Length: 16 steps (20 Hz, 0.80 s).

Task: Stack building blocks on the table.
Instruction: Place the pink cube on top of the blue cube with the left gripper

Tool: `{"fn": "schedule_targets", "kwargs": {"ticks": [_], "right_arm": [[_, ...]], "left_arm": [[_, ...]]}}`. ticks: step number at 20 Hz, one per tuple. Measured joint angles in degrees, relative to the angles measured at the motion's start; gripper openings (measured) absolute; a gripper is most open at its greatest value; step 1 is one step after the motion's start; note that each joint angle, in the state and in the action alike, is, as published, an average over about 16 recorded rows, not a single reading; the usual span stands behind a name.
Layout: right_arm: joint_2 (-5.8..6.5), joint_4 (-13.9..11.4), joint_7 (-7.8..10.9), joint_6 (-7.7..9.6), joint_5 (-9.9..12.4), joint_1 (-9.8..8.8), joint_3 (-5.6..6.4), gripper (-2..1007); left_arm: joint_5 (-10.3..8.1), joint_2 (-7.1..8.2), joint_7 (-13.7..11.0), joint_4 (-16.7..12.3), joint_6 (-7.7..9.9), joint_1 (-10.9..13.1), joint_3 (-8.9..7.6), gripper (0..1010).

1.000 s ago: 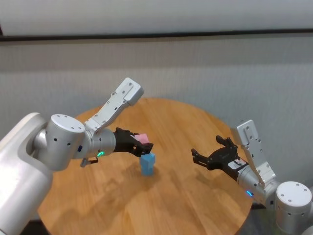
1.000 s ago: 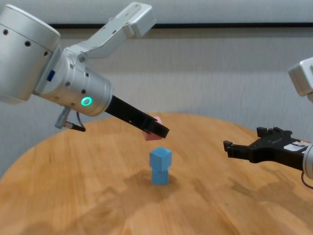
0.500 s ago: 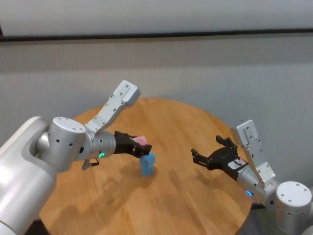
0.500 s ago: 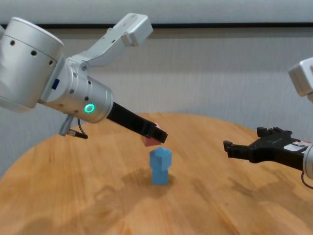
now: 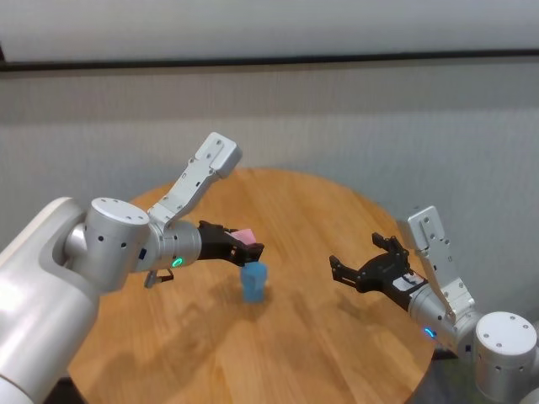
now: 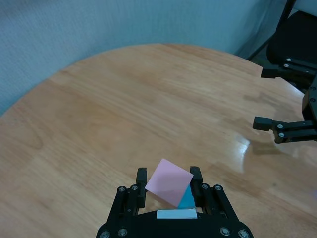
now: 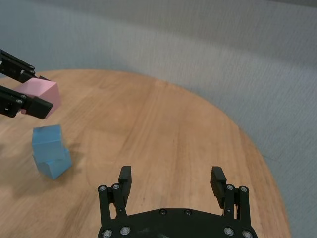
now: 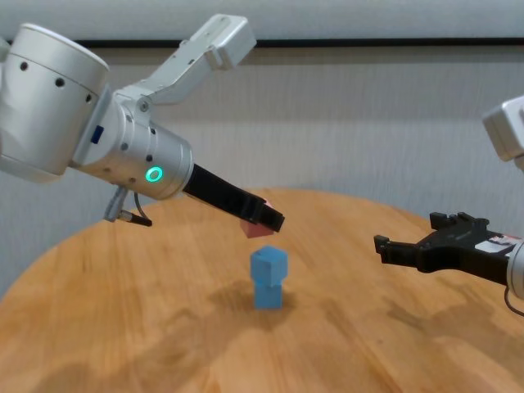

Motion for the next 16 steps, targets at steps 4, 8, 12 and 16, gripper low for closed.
{"fn": "schedule_targets", "kwargs": {"ticks": [4,8,12,16], "right_arm": [[0.00,0.0,0.00,0.00,0.0,0.00,0.00,1005],[0.00,0.0,0.00,0.00,0.0,0.00,0.00,1005],[0.00,0.0,0.00,0.00,0.0,0.00,0.00,1005],[0.00,0.0,0.00,0.00,0.0,0.00,0.00,1005]], "left_arm": [[0.13,-0.10,0.0,-0.3,0.24,0.1,0.29,545],[0.34,-0.21,0.0,-0.6,0.54,0.2,0.63,545],[0.58,-0.38,0.0,-0.7,0.77,0.2,0.92,545],[0.80,-0.60,0.0,-0.5,0.89,0.2,1.11,545]]}}
